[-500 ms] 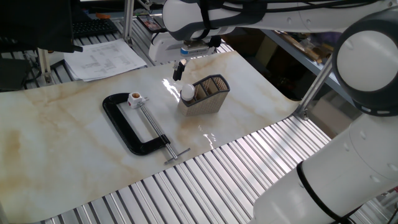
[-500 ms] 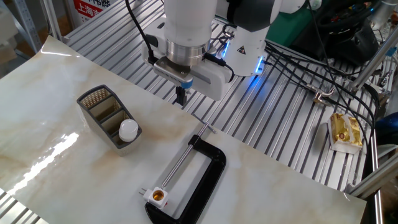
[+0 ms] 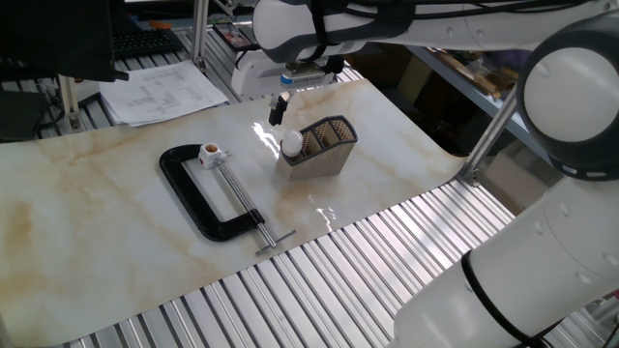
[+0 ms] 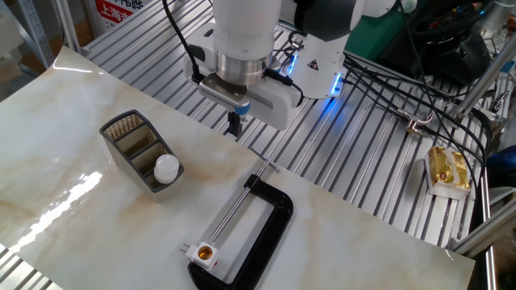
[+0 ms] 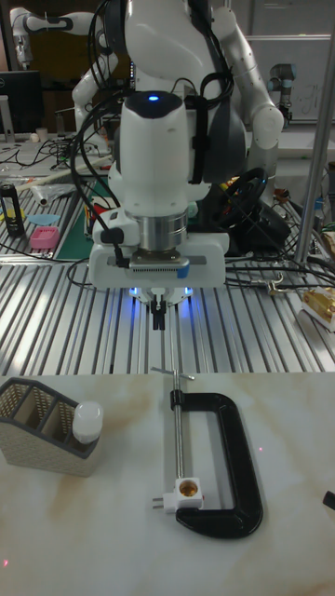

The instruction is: Install the light bulb by rotating it

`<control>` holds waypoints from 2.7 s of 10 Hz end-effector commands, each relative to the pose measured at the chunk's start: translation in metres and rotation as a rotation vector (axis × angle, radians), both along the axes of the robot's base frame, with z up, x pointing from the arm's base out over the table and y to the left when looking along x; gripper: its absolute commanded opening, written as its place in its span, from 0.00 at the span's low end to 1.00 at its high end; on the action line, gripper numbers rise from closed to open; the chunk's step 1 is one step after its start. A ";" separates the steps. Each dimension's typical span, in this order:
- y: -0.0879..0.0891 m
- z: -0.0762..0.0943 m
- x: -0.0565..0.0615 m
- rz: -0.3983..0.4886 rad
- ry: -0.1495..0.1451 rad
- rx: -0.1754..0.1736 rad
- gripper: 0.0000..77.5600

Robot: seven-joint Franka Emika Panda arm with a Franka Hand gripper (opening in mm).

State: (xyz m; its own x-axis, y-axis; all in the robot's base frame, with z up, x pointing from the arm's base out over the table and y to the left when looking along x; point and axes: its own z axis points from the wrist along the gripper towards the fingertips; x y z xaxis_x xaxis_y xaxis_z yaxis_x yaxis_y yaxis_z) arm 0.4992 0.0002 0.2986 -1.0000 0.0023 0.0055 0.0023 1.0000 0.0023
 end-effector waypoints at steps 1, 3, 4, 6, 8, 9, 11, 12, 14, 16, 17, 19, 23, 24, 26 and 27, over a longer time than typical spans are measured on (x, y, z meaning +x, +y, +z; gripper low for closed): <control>0.000 0.000 0.000 -0.048 0.022 0.005 0.00; 0.000 0.000 0.000 -0.053 0.024 0.017 0.00; 0.000 0.000 0.000 -0.055 0.026 0.021 0.00; 0.000 0.000 0.000 -0.057 0.027 0.034 0.00; 0.000 0.000 0.000 -0.057 0.028 0.051 0.00; 0.000 0.000 0.000 -0.057 0.028 0.051 0.00; 0.000 0.000 0.000 -0.056 0.028 0.049 0.00; 0.000 0.000 0.000 -0.056 0.028 0.047 0.00; 0.000 0.000 0.000 -0.056 0.027 0.047 0.00; 0.000 0.000 0.000 -0.055 0.027 0.046 0.00; 0.000 0.000 0.000 -0.054 0.027 0.045 0.00; 0.000 0.000 0.000 -0.054 0.027 0.045 0.00; 0.000 0.000 0.000 -0.053 0.027 0.045 0.00; 0.000 0.000 0.000 -0.053 0.027 0.045 0.00; 0.000 0.000 0.000 -0.053 0.027 0.045 0.00; 0.000 0.000 0.000 -0.054 0.026 0.045 0.00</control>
